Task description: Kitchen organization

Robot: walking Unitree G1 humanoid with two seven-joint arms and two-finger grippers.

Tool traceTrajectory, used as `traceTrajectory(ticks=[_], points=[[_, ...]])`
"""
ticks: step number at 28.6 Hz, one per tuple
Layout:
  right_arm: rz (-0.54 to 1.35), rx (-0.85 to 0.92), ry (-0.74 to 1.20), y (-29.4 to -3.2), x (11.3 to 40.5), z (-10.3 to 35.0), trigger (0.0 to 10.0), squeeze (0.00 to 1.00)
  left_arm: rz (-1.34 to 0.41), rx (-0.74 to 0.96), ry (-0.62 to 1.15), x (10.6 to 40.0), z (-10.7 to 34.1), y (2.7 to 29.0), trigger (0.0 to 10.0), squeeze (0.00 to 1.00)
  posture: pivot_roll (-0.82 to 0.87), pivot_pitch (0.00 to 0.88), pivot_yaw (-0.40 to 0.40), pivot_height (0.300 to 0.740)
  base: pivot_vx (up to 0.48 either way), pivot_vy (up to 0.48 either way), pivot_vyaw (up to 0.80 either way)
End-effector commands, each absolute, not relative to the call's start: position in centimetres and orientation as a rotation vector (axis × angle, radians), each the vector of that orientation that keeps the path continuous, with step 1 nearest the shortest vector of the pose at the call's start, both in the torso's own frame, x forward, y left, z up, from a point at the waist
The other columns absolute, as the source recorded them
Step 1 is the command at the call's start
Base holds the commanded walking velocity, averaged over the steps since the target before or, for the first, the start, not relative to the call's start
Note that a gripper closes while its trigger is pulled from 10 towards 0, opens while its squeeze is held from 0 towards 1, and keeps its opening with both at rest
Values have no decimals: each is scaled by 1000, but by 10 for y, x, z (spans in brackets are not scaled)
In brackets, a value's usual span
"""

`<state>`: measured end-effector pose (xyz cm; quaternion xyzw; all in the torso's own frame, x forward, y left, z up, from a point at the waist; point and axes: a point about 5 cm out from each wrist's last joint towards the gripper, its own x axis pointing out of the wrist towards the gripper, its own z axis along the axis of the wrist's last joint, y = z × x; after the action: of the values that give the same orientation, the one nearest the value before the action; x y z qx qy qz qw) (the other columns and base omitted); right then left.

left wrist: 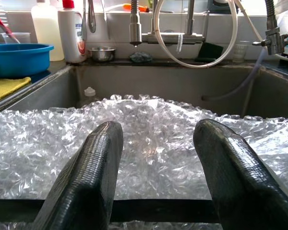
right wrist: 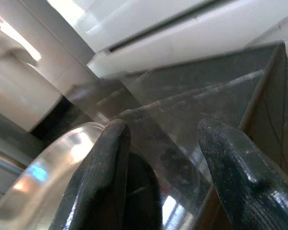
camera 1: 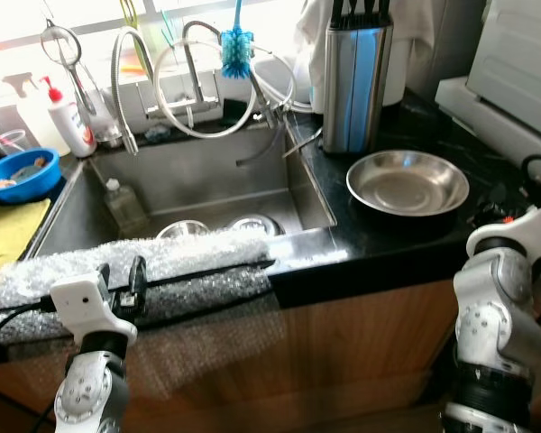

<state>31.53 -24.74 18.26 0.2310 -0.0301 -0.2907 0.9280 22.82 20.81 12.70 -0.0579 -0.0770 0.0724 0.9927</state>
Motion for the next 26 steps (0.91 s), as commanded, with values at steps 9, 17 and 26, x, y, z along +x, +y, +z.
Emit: traceTrajectory(ticks=[9,17,26], points=[[-555,442,13,-243,338,190,10000,0,146,-100,-150,231,127,210,10000,0,-110,0,128,740,0,0,0],[-535,431,56,-239,349,198,10000,0,134,-104,-144,232,126,207,10000,0,-110,0,128,740,0,0,0],[-530,431,91,-238,355,200,10000,0,128,-105,-141,233,126,207,10000,0,-108,0,124,740,0,0,0]])
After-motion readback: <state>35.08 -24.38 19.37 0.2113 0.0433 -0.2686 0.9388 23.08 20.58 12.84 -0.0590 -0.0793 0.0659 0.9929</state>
